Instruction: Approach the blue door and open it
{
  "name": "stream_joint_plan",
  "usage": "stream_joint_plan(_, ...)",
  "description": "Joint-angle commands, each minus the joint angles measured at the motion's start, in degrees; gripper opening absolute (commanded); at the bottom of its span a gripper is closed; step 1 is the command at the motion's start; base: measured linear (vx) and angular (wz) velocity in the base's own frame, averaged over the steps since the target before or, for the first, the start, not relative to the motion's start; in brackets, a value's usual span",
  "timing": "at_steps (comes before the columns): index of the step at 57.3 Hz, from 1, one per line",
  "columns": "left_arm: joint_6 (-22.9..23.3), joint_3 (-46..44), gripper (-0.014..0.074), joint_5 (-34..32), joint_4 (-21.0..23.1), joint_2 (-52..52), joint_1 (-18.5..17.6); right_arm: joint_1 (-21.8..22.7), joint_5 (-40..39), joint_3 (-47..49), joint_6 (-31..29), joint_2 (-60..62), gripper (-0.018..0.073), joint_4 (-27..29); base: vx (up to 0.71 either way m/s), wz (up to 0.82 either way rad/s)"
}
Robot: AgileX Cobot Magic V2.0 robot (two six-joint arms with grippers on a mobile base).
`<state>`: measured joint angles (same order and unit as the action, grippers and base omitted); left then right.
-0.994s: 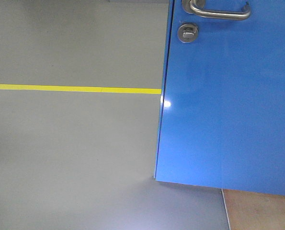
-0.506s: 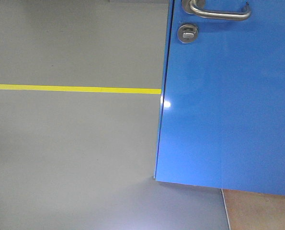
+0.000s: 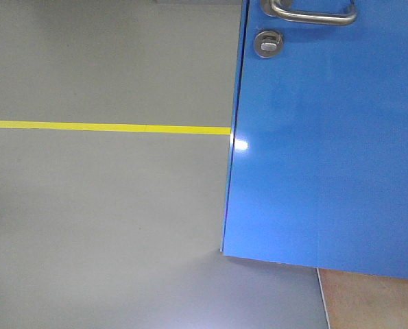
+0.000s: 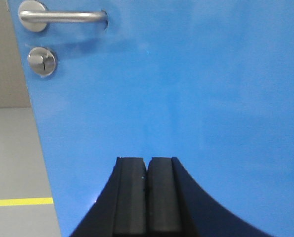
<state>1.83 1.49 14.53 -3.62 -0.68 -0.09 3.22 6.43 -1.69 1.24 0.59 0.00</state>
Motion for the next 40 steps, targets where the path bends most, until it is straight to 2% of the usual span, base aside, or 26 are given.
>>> stream_joint_plan(1,0.0,-1.5,0.0073,-4.4,0.4,-0.6,-0.4,0.4,-4.3,-0.2,-0.8,-0.3,0.0012,0.0,0.00,0.00)
stream_joint_plan(40,0.0,-1.5,0.0073,-4.4,0.4,-0.6,-0.4,0.4,-4.6,-0.2,-0.5,-0.2,0.0012,0.4,0.00,0.00)
